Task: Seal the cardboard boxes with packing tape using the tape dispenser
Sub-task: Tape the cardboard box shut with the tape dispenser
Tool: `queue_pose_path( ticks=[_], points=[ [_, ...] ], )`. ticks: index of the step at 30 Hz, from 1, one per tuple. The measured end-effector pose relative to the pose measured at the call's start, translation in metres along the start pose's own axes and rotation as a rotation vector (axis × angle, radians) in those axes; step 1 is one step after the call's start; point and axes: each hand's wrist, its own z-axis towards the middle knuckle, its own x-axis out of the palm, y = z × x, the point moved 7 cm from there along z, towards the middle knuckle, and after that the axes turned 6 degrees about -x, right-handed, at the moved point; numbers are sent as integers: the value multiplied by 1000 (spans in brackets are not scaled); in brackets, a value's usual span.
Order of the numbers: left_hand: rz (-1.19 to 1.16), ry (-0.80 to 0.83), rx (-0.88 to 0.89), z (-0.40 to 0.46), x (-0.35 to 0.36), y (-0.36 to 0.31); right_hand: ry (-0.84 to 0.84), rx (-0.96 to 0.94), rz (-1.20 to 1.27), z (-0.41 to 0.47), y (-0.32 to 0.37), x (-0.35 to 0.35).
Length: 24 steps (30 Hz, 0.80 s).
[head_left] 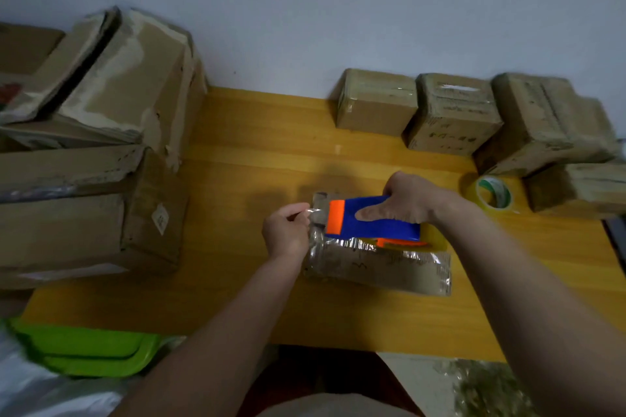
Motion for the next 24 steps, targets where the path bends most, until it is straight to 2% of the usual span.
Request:
queue_pose_path(
  ticks=[10,19,24],
  points=[
    [81,-51,-59,16,0,15,29,5,41,17,-3,23],
    [206,-25,-26,22,11,29,3,12,-16,27,1,25],
    [333,-21,-187,33,13,47,15,3,9,33,-1,26]
  ],
)
